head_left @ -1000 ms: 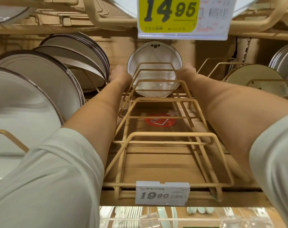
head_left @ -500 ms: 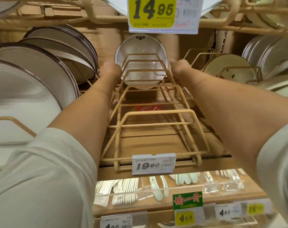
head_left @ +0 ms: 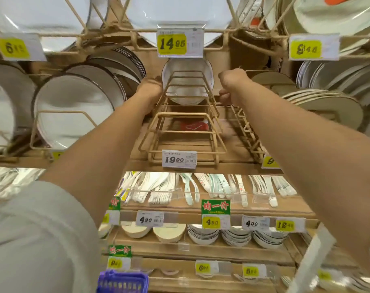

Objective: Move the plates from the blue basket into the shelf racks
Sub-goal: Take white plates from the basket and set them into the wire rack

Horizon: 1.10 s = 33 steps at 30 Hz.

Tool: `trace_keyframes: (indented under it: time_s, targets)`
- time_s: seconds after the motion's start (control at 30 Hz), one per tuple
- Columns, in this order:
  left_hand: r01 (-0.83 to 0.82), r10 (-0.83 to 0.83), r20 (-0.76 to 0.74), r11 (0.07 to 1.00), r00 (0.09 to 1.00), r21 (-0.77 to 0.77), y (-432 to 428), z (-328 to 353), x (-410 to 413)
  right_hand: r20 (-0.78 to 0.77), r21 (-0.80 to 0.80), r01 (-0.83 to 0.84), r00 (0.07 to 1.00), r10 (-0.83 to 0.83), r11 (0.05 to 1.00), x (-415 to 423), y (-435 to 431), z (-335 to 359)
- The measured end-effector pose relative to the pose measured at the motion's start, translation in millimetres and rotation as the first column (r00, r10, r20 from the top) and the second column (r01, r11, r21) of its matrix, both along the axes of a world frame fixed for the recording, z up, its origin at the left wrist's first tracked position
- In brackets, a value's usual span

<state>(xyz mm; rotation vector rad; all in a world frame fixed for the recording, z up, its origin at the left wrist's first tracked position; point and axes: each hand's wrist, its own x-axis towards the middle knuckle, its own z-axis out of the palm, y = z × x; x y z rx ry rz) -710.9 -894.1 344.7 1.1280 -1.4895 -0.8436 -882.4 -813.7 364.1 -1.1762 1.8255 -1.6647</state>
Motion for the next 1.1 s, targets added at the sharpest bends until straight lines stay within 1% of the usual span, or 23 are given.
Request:
trace_keyframes:
  time_s: [0.03,0.1,0.2,0.27,0.3,0.37,0.43,0.5,0.57,0.67,0.77,0.87,0.97,1.1]
  targets:
    - [0.009,-0.009,-0.003,1.000,1.000,0.004,1.0,-2.2,3.4,0.004,0.004,0.002,1.000,-0.002,1.000,0.4,7.9,-0.5]
    - [-0.026,0.025,0.040,0.999,0.999,0.020,20.7,-10.7,16.2,0.002,-0.017,-0.002,1.000,0.003,1.000,4.3,23.1,-4.0]
    - [-0.011,0.011,0.021,1.000,1.000,0.016,74.0,-28.5,31.2,0.032,-0.054,-0.044,0.998,0.046,0.998,16.2,53.4,-13.7]
    - [0.013,-0.012,0.079,1.000,0.997,-0.012,109.1,-40.1,38.2,0.083,-0.082,-0.076,0.993,0.083,0.994,27.4,73.6,-22.1]
    - [0.025,-0.019,0.104,0.998,0.994,-0.053,124.3,-47.2,43.3,0.132,-0.088,-0.106,0.984,0.117,0.990,34.5,87.2,-26.3]
    - [0.057,-0.052,0.058,0.994,0.997,-0.089,154.6,-57.3,59.1,0.255,-0.109,-0.195,0.942,0.217,0.975,48.6,112.2,-34.1]
    - [0.071,-0.073,-0.025,0.994,0.997,-0.080,178.9,-64.0,77.8,0.346,-0.167,-0.261,0.888,0.304,0.951,65.0,139.3,-40.8]
    - [0.071,-0.074,-0.091,0.997,0.993,-0.045,203.8,-71.4,100.5,0.366,-0.197,-0.285,0.866,0.340,0.938,83.7,162.7,-51.0]
    - [0.069,-0.073,-0.125,0.997,0.989,-0.038,224.7,-83.0,126.5,0.377,-0.212,-0.301,0.853,0.362,0.930,104.5,179.3,-65.7]
    - [0.082,-0.081,-0.169,0.997,0.982,0.002,254.3,-105.1,173.3,0.417,-0.208,-0.386,0.796,0.438,0.899,145.2,194.6,-95.0]
    - [0.077,-0.056,-0.212,0.993,0.976,0.093,275.4,-129.1,230.4,0.448,-0.158,-0.467,0.751,0.484,0.870,198.6,202.5,-126.8]
    - [0.054,0.005,-0.253,0.973,0.968,0.224,286.9,-153.6,291.3,0.478,-0.082,-0.500,0.739,0.475,0.862,254.4,204.0,-161.2]
    - [0.013,0.054,-0.201,0.947,0.978,0.321,291.4,-179.9,353.4,0.509,0.005,-0.529,0.732,0.453,0.849,310.7,200.2,-201.2]
    - [-0.067,0.135,-0.120,0.892,0.984,0.447,285.4,-219.2,419.2,0.515,0.203,-0.548,0.765,0.388,0.812,372.0,188.9,-261.3]
